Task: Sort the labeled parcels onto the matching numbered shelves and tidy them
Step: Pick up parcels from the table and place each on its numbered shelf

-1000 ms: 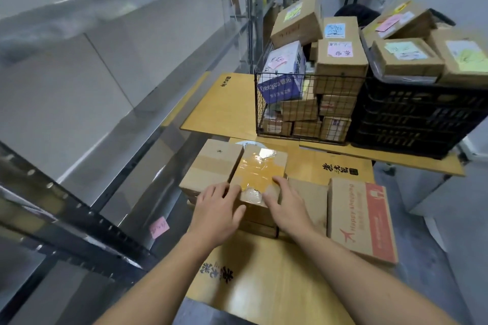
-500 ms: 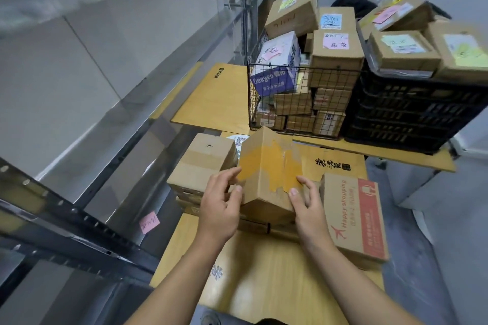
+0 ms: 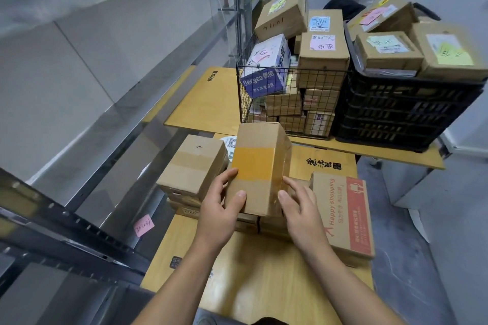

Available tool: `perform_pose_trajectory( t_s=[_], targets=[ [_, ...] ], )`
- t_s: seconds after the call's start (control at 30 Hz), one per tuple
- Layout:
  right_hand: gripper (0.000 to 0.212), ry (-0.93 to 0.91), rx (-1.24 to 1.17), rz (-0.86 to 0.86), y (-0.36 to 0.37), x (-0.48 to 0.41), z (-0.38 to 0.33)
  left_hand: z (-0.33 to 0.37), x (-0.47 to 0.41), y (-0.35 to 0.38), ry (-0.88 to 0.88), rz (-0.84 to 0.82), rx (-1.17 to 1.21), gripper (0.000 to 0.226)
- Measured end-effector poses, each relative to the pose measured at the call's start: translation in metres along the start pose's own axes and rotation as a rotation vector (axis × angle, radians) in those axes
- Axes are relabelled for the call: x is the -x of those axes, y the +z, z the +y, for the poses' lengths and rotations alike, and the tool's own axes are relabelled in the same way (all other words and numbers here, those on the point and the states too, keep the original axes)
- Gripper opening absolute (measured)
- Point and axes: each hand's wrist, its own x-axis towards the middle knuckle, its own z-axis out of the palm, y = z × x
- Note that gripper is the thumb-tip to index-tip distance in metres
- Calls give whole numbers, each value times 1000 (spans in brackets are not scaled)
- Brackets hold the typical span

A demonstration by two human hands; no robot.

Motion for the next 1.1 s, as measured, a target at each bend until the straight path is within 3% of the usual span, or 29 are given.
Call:
perform_pose_trajectory(
  t_s=[0.13,0.23,0.37,0.43,0.53,0.67,0.8,0.93,1.1],
  targets=[
    [51,83,-236,-131,-1,-1,-15,12,5,6,55,-16,107,45],
    [55,105,-385,-92,-2,-2,-17,17,5,7,72,-4,225,43],
    [34,137,-562,-54,-12,-1,-19,14,0,4,72,54,45,41],
    [33,150,-632,-88,-16,0,-20,10,-1,2,51,44,-55,44],
    [42,173,-694,-160,-18,6,-18,5,1,-2,9,-19,-10,51],
    [46,130,-613,-161,-14,10,-12,4,9,-11,-33,-72,94,54],
    [48,-49,-292,-105,-7,16,-16,3,18,-28,15,13,8,54],
    [40,-98,-116,-132,4,25,-23,4,33,-47,58,53,-118,58],
    [50,-74,-208,-309,23,45,-38,5,53,-77,166,124,-285,59]
  ],
)
